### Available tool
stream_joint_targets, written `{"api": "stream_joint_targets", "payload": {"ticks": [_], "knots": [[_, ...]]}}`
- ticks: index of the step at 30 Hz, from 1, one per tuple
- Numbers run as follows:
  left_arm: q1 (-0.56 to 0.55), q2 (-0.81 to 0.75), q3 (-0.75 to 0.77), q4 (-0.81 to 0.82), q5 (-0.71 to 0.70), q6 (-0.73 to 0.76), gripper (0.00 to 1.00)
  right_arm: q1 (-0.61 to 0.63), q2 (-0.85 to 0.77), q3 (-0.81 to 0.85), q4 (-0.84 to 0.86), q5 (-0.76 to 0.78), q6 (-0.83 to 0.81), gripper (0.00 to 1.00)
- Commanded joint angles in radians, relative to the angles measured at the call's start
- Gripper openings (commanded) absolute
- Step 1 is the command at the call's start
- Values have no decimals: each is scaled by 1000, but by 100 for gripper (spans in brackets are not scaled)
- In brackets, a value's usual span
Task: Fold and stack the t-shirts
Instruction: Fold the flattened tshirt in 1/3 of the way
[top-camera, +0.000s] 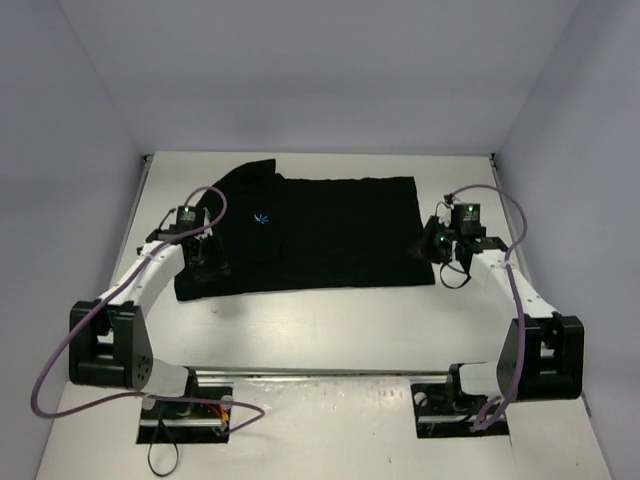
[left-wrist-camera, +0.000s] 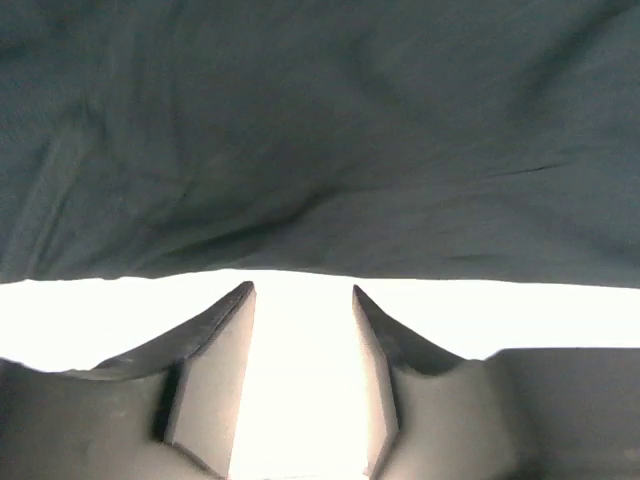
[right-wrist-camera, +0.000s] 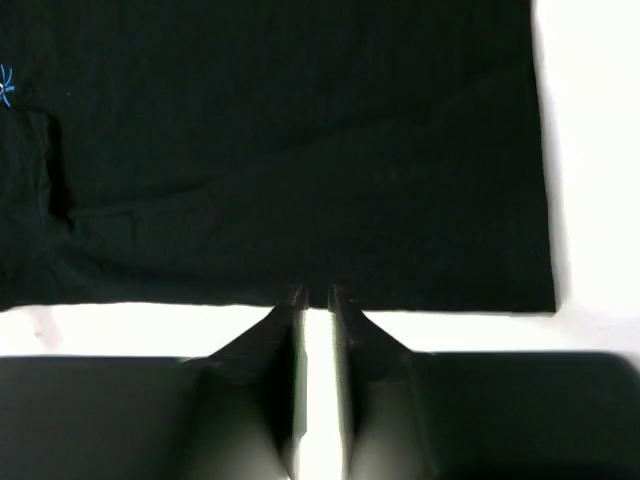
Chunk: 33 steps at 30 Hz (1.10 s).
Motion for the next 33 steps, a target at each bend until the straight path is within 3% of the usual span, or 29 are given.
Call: {"api": "stream_joint_targets", "payload": {"ticks": [1, 7, 13, 21, 28, 33], "knots": [[45, 56, 1, -7, 20, 45, 32, -11, 35, -54, 33, -57, 19, 6], [70, 127, -4, -27, -26, 62, 25, -36, 100, -129, 57, 5, 26, 0], [140, 194, -25, -34, -73, 61, 20, -156, 159, -196, 71, 89, -12, 0], [194, 187, -53, -69, -143, 61, 18, -198, 141, -207, 24, 216, 38, 0], [192, 145, -30, -55, -82, 63, 18, -123, -13, -113, -23, 201, 10, 3], [191, 133, -41, -50, -86, 65, 18, -53, 27, -25, -22, 134, 45, 5]]}}
